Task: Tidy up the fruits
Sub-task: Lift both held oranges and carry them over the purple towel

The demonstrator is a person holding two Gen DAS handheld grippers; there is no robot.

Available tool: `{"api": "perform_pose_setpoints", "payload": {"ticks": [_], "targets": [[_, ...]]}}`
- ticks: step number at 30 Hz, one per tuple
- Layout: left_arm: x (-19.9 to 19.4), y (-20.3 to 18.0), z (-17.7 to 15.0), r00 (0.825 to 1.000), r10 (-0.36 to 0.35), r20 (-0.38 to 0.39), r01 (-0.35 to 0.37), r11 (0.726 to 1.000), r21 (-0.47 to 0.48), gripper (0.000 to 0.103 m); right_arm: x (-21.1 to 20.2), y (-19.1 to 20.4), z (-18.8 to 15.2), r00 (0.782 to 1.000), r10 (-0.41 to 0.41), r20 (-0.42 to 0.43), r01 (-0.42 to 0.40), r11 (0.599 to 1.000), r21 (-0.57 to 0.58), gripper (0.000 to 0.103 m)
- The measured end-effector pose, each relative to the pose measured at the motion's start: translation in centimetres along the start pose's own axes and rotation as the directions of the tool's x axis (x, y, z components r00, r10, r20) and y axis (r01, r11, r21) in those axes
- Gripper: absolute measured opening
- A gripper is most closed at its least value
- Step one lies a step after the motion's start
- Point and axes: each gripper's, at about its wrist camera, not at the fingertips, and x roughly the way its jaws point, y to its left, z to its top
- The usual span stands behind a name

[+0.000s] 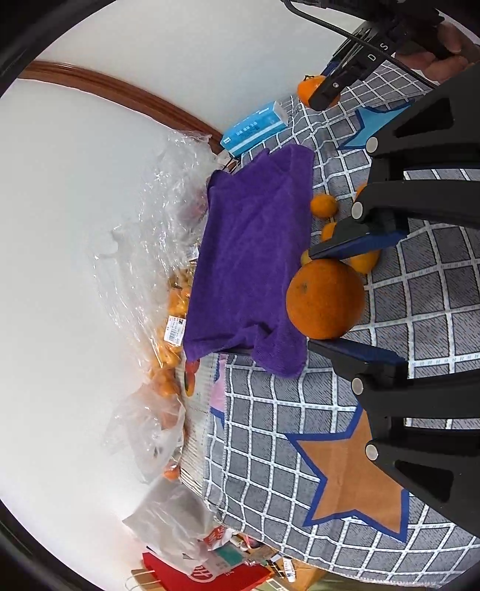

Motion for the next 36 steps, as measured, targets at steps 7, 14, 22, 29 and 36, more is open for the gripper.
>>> {"api": "perform_pose_setpoints", "payload": {"ticks": [7, 14, 22, 29, 36], "targets": [[0.8, -1.1, 1.5, 1.0, -0.014, 0.006, 0.014, 1.0, 0.013, 0.04, 0.8, -0.5, 1.3, 1.0, 0.003, 0.001, -0.003, 1.0, 0.002, 0.043], [2.2, -2.2, 2.9, 0.999, -0.032, 0.004, 0.032, 0.999, 0.025, 0.04, 1.9, -0.2, 2.8, 1.0, 0.01, 0.014, -0.01, 1.0, -0.013, 0.043], [4.2, -2.5, 4.4, 0.999, -0.033, -0.01, 0.033, 0.999, 0.028, 0.04, 4.0, 0.1, 4.0, 1.0, 0.019, 0.007, -0.019, 1.0, -0.02, 0.043], [6.0, -2.3, 6.1, 1.0, -0.022, -0.011, 0.022, 0.999, 0.023, 0.04, 6.0, -0.1, 5.1, 1.0, 0.02, 0.0, -0.02, 1.0, -0.02, 0.043], [8.2, -1.6, 6.9, 1.0, -0.011, -0.021, 0.011, 1.0, 0.003, 0.04, 8.7, -0.3, 6.0, 1.0, 0.023, -0.012, -0.023, 1.0, -0.017, 0.043]]}}
